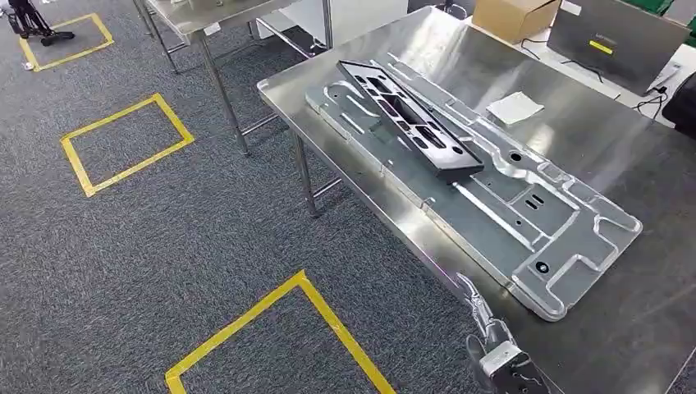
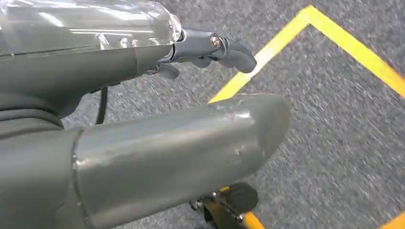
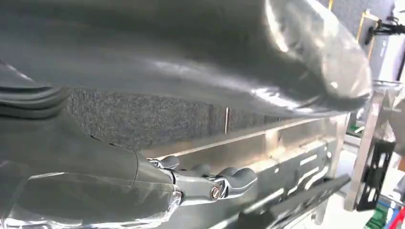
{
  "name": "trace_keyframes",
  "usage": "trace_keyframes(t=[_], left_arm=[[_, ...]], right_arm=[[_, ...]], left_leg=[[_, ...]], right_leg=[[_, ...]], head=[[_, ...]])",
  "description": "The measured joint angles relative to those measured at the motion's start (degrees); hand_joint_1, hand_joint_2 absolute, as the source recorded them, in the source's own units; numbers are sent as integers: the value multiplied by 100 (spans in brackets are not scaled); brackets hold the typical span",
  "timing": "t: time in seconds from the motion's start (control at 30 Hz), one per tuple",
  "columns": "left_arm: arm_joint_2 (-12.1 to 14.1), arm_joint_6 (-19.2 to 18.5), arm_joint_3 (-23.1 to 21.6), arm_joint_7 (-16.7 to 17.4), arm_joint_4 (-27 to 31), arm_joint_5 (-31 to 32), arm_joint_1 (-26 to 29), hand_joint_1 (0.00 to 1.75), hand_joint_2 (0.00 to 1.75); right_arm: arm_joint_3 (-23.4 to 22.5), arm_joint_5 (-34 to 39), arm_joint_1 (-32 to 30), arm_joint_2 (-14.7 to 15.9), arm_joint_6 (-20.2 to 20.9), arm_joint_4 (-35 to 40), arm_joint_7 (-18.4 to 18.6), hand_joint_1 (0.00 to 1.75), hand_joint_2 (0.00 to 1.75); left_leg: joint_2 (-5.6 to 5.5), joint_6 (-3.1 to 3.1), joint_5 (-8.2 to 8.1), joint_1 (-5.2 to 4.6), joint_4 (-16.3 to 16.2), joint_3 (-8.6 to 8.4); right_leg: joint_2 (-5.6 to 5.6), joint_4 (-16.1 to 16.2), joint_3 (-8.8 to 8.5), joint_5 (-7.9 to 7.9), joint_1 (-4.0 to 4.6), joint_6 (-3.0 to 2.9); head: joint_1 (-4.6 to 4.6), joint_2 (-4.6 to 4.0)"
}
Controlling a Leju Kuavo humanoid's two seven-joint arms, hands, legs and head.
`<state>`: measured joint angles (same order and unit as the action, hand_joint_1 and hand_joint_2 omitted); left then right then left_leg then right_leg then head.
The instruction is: Take the parts from the cabinet and place them on the table.
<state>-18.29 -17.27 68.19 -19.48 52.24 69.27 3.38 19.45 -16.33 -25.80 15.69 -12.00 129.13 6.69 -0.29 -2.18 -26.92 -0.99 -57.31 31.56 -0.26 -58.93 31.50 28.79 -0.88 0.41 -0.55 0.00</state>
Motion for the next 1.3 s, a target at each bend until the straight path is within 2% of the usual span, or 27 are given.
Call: trace_keyframes(t=[0.03, 0.07, 0.13, 0.17, 0.2, 0.23, 0.27, 0.33, 0.37, 0.4, 0.47, 0.53, 0.57, 0.67, 0.7, 0.73, 0.77, 0.83, 0.87, 0.97, 1.03, 1.1, 1.17, 1.2, 1.23, 1.27, 1.3], left_arm=[[0, 15, 2, -15, -59, 50, -15, 0, 0], [0, 39, 2, -22, -109, 81, -37, 0, 0], [2, 85, 9, -22, -184, 149, -83, 0, 0], [2, 109, 11, -20, -223, 177, -98, 0, 0], [2, 124, 17, -15, -258, 199, -110, 0, 0], [2, 127, 20, -11, -284, 221, -118, 0, 0], [2, 144, 20, -11, -310, 240, -122, 0, 0], [2, 223, 20, -26, -345, 271, -128, 0, 0], [4, 236, 22, -46, -350, 269, -133, 0, 0], [4, 232, 22, -80, -354, 243, -145, 0, 0], [4, 159, 24, -155, -356, 208, -153, 0, 0], [15, 7, 22, -236, -356, 157, -158, 0, 0], [15, -64, 22, -238, -356, 118, -165, 0, 0], [13, -48, -2, -464, -356, 70, -183, 0, 0], [11, -16, -22, -544, -356, 44, -185, 0, 0], [11, 83, -39, -606, -356, 44, -188, 0, 0], [9, 239, -66, -678, -354, 37, -192, 0, 0], [4, 446, -160, -902, -343, -112, -203, 0, 0], [4, 414, -225, -1059, -326, -246, -210, 0, 0], [4, 28, -396, -1208, -227, -643, -208, 0, 0], [4, -151, -435, -1078, -173, -758, -199, 0, 0], [-7, -225, -485, -1007, -148, -840, -193, 0, 0], [-4, -221, -494, -962, -142, -866, -180, 0, 0], [0, -171, -494, -948, -144, -861, -167, 0, 0], [7, -116, -494, -949, -146, -859, -154, 0, 0], [11, -68, -494, -953, -155, -839, -144, 0, 0], [17, -9, -494, -968, -181, -807, -138, 0, 0]], right_arm=[[11, -33, 30, -22, 28, -55, 0, 0, 0], [37, -61, 69, -30, 57, -127, 0, 0, 0], [120, -131, 153, -30, 74, -306, 9, 0, 0], [184, -140, 178, -30, 72, -402, 13, 0, 0], [260, -138, 204, -28, 70, -491, 24, 0, 0], [324, -127, 226, -20, 63, -568, 46, 0, 0], [381, -111, 238, -2, 35, -627, 68, 0, 0], [468, -72, 243, 53, -55, -691, 112, 0, 0], [505, -59, 253, 79, -103, -728, 127, 0, 0], [548, -37, 237, 103, -172, -747, 148, 0, 0], [592, 5, 199, 162, -291, -771, 184, 0, 0], [664, 63, 186, 214, -396, -793, 212, 0, 0], [684, 96, 180, 228, -422, -798, 212, 0, 0], [732, 184, 139, 300, -560, -830, 216, 0, 0], [750, 195, 117, 315, -592, -843, 216, 0, 0], [758, 206, 102, 330, -628, -850, 216, 0, 0], [772, 212, 87, 346, -674, -850, 216, 0, 0], [807, 247, 46, 363, -828, -844, 216, 0, 0], [809, 271, 20, 376, -902, -841, 199, 0, 0], [835, 381, -66, 437, -1049, -841, 149, 0, 0], [846, 433, -111, 483, -1099, -826, 146, 0, 0], [846, 457, -148, 523, -1156, -828, 146, 0, 0], [846, 494, -189, 557, -1196, -828, 153, 0, 0], [846, 505, -213, 573, -1213, -830, 153, 0, 0], [846, 509, -234, 588, -1224, -830, 153, 0, 0], [846, 518, -245, 601, -1235, -830, 153, 0, 0], [846, 525, -248, 614, -1242, -830, 153, 0, 0]], left_leg=[[18, 14, 81, 63, 131, -91], [13, -13, 108, 59, 189, -116], [24, -27, 120, 57, 184, -88], [25, -32, 116, 51, 179, -85], [24, -35, 111, 50, 167, -82], [20, -30, 96, 51, 146, -83], [12, -19, 73, 56, 112, -83], [-5, 23, -2, 62, -1, -76], [-9, 71, -41, 33, -56, -43], [-16, 98, -76, 22, -134, -12], [-11, 135, -69, 31, -118, -16], [-11, 176, -151, 47, -158, -7], [-1, 220, -290, 52, -340, 54], [-2, 321, -895, 119, -1650, 669], [-2, 330, -933, 125, -1890, 788], [-2, 326, -831, 127, -1861, 777], [-2, 309, -627, 126, -1581, 649], [-3, 232, -106, 114, -562, 148], [-3, 183, -62, 93, -164, -22], [-7, 137, -89, 42, -81, -33], [-3, 42, 49, 90, 62, -103], [29, -14, 130, 94, 148, -103], [36, -26, 141, 81, 125, -33], [42, -27, 149, 76, 99, 10], [42, -25, 152, 76, 66, 50], [42, -21, 154, 79, 27, 83], [41, -17, 152, 84, -14, 115]], right_leg=[[2, -69, -8, 47, -2, 15], [12, -244, 90, 205, 4, 22], [21, -1025, 485, 631, 3, 41], [21, -1362, 653, 750, 1, 53], [21, -1545, 756, 752, 2, 67], [19, -1438, 718, 590, -3, 80], [18, -1103, 563, 337, -12, 88], [15, -211, 123, -107, -44, 90], [22, -138, 91, 32, -19, 57], [42, -122, 107, -7, -18, -4], [45, -134, 118, -1, 16, -56], [31, -89, 100, -37, -29, -124], [34, -77, 96, -40, -35, -154], [21, -78, 120, -45, -23, -176], [17, -79, 122, -45, -20, -176], [18, -79, 116, -45, -20, -176], [22, -79, 107, -44, -19, -175], [30, -75, 76, -40, -16, -168], [29, -69, 74, -39, -22, -159], [27, -37, 86, -65, -24, -40], [30, -15, 58, -83, -8, 44], [30, -327, 173, 261, -18, 56], [31, -1192, 531, 748, -19, 82], [31, -1553, 680, 881, -20, 100], [29, -1657, 709, 861, -24, 116], [27, -1496, 609, 717, -33, 125], [26, -1103, 384, 487, -45, 132]], head=[[-11, 0], [-15, 0], [-20, 0], [-15, 0], [-15, 0], [-17, 0], [-20, 0], [-20, 0], [-17, 0], [-2, 0], [-4, 0], [-11, 0], [33, 0], [55, 0], [52, 0], [55, 0], [57, 0], [57, 0], [55, 0], [55, 0], [49, 0], [33, 0], [17, 0], [17, 0], [17, 0], [11, 0], [11, 0]])
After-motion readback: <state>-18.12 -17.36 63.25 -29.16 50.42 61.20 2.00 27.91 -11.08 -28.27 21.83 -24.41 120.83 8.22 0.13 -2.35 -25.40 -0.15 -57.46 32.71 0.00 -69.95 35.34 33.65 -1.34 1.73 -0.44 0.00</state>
